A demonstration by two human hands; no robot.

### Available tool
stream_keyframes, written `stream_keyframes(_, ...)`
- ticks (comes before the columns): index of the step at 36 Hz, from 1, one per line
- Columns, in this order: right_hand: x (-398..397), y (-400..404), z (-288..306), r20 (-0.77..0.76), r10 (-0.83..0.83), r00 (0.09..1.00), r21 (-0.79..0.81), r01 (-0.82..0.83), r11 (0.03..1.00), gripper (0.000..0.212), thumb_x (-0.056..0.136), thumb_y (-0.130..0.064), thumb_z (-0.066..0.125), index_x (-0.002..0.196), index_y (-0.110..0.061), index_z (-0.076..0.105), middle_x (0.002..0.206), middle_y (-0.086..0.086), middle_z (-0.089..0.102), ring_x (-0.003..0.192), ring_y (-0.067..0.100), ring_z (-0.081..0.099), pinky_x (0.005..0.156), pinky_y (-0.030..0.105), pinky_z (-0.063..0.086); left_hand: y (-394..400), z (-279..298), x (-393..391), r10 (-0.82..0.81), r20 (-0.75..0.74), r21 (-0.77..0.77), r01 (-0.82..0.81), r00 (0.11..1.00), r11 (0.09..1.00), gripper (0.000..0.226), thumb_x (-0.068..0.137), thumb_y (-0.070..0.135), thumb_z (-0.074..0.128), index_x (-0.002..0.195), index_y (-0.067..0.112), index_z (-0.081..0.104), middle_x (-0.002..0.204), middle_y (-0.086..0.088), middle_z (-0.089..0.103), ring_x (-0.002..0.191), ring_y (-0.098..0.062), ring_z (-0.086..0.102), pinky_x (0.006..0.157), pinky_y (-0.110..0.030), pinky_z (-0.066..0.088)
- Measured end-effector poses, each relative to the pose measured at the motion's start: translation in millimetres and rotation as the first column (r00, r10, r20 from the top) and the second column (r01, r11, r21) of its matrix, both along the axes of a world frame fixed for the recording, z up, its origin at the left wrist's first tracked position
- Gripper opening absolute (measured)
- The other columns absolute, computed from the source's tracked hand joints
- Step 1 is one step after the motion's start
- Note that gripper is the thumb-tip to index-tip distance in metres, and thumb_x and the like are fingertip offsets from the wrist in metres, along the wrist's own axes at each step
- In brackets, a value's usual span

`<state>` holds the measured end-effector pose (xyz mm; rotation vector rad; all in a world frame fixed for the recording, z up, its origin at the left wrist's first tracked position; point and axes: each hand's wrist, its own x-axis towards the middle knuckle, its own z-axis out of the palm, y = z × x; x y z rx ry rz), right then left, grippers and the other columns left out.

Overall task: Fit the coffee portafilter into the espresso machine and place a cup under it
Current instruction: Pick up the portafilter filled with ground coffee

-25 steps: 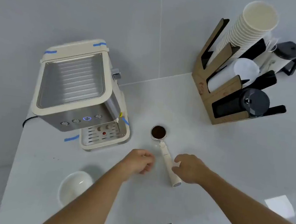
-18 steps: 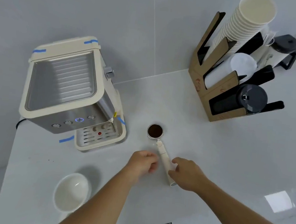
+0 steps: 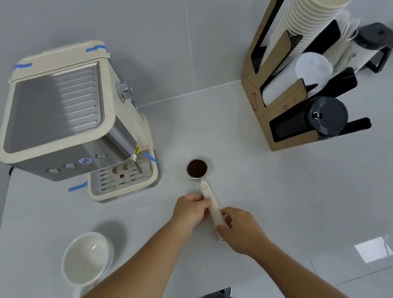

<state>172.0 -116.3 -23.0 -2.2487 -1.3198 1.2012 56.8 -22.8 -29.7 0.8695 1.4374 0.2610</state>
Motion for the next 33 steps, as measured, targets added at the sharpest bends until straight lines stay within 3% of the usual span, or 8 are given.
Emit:
stream_keyframes(4, -1, 1, 0, 0.02, 0.02, 1.0, -0.002, -0.02, 1.0, 0.03, 0.087, -0.027, 0.059, 0.112, -0.01, 0.062, 0.102, 0.006, 0.067, 0.087, 0.023, 0.061, 0.071, 0.031, 0.047, 1, -1, 2, 0.04, -0.01, 0.002, -0.04, 0.999, 0.999, 0.01, 0.086, 0.009, 0.068, 0.094, 0.005, 0.073, 0.101, -0.02, 0.074, 0.095, -0.032, 0.071, 0.087, -0.041, 0.058)
stream_keyframes(8, -3, 3, 1, 0.037, 0.034, 0.999, -0.016, -0.033, 0.999, 0.03, 0.086, -0.028, 0.058, 0.109, -0.009, 0.06, 0.099, 0.007, 0.066, 0.086, 0.026, 0.062, 0.071, 0.035, 0.05, 3, 1, 2, 0.002, -0.002, 0.015, -0.002, 1.0, 1.0, 0.007, 0.085, 0.011, 0.068, 0.084, 0.011, 0.075, 0.095, -0.015, 0.074, 0.081, -0.025, 0.067, 0.078, -0.035, 0.056)
stream_keyframes(10, -3, 3, 1, 0.044, 0.037, 0.998, -0.021, -0.036, 0.999, 0.029, 0.086, -0.029, 0.057, 0.107, -0.009, 0.059, 0.098, 0.008, 0.066, 0.085, 0.027, 0.062, 0.07, 0.035, 0.05, 3, 3, 2, -0.035, 0.003, 0.026, 0.035, 0.999, 0.999, 0.009, 0.084, 0.012, 0.068, 0.08, 0.013, 0.075, 0.09, -0.014, 0.072, 0.078, -0.023, 0.064, 0.084, -0.039, 0.056)
stream_keyframes(14, -5, 4, 3, 0.052, 0.047, 0.998, -0.017, -0.046, 0.999, 0.027, 0.085, -0.03, 0.057, 0.103, -0.009, 0.059, 0.095, 0.008, 0.066, 0.082, 0.027, 0.062, 0.069, 0.036, 0.05, 4, 8, 1, -0.042, 0.017, 0.025, 0.042, 0.999, 0.999, 0.008, 0.085, 0.013, 0.068, 0.086, 0.012, 0.076, 0.103, -0.017, 0.074, 0.09, -0.027, 0.071, 0.089, -0.041, 0.057)
stream_keyframes(17, -7, 4, 6, 0.049, 0.042, 0.998, -0.006, -0.042, 0.999, 0.025, 0.084, -0.029, 0.056, 0.099, -0.01, 0.058, 0.093, 0.007, 0.067, 0.079, 0.027, 0.063, 0.067, 0.035, 0.05, 3, 12, 0, 0.008, 0.049, 0.006, -0.008, 0.999, 1.0, 0.007, 0.087, 0.014, 0.069, 0.089, 0.01, 0.074, 0.105, -0.02, 0.074, 0.099, -0.033, 0.071, 0.08, -0.037, 0.06)
stream_keyframes(23, -9, 2, 15, 0.069, 0.034, 0.997, 0.048, -0.037, 0.998, 0.023, 0.082, -0.028, 0.056, 0.098, -0.011, 0.058, 0.09, 0.005, 0.063, 0.075, 0.025, 0.06, 0.059, 0.03, 0.04, 4, 25, -5, 0.064, 0.101, -0.001, -0.065, 0.993, 0.998, 0.012, 0.088, 0.017, 0.069, 0.088, 0.005, 0.073, 0.091, -0.015, 0.076, 0.071, -0.019, 0.075, 0.06, -0.024, 0.058)
stream_keyframes(28, -16, -1, 30, 0.058, 0.033, 0.998, 0.079, -0.037, 0.996, 0.025, 0.082, -0.028, 0.056, 0.101, -0.013, 0.059, 0.086, 0.002, 0.062, 0.072, 0.022, 0.059, 0.058, 0.029, 0.043, 1, 33, -18, 0.093, 0.14, 0.02, -0.097, 0.986, 0.995, 0.011, 0.088, 0.017, 0.069, 0.091, 0.007, 0.074, 0.093, -0.013, 0.077, 0.081, -0.021, 0.075, 0.069, -0.028, 0.06)
stream_keyframes(33, -25, -6, 44, 0.007, 0.025, 1.0, 0.107, -0.025, 0.994, 0.019, 0.081, -0.026, 0.055, 0.096, -0.014, 0.058, 0.082, 0.001, 0.059, 0.064, 0.019, 0.053, 0.054, 0.028, 0.041, -1, 46, -30, 0.103, 0.155, 0.036, -0.11, 0.982, 0.993, 0.014, 0.088, 0.016, 0.07, 0.095, 0.004, 0.072, 0.095, -0.015, 0.076, 0.085, -0.024, 0.075, 0.067, -0.025, 0.06)
